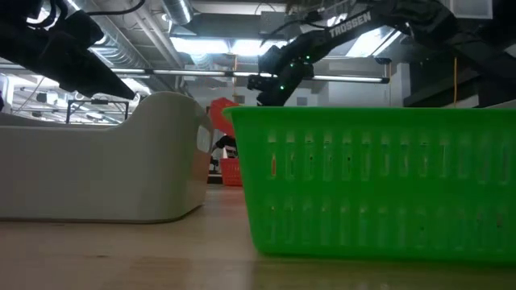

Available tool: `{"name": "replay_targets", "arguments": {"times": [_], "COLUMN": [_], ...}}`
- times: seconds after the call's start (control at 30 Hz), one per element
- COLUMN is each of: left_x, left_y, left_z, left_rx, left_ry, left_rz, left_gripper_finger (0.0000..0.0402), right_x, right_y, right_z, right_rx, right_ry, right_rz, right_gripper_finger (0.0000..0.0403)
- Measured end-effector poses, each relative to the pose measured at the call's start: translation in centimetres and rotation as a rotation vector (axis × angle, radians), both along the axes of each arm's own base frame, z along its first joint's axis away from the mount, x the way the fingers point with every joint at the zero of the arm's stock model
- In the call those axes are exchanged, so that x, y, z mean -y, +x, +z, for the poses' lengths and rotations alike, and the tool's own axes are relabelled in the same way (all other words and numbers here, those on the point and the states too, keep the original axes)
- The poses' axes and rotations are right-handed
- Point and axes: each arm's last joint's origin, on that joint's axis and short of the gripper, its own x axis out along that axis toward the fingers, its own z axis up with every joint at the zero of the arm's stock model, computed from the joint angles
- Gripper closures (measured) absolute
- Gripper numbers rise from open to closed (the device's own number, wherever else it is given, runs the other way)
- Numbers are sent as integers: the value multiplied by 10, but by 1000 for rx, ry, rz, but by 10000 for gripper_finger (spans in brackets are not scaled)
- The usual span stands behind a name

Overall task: Stack baskets by color
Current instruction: Stack the orange bin on the stacked orange bin

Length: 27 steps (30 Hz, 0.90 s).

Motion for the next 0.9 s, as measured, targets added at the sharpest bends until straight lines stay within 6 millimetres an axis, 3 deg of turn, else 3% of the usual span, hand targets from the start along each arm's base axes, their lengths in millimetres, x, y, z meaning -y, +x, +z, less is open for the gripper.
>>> {"name": "replay_targets", "arguments": {"times": [0.33,0.9], "left_x": [0,0], "left_y": [0,0], "left_z": [0,0], "left_rx": [-2,-2], "left_ry": [0,0], "left_rz": [0,0], "left_gripper_finger": [350,350], "right_x": [25,29], "right_y": [-32,-32], "right_z": [-8,-16], "right_rx": [-65,-93], "right_ry": [112,69], "right_rz": [-23,52], "right_gripper_finger": [403,403]}}
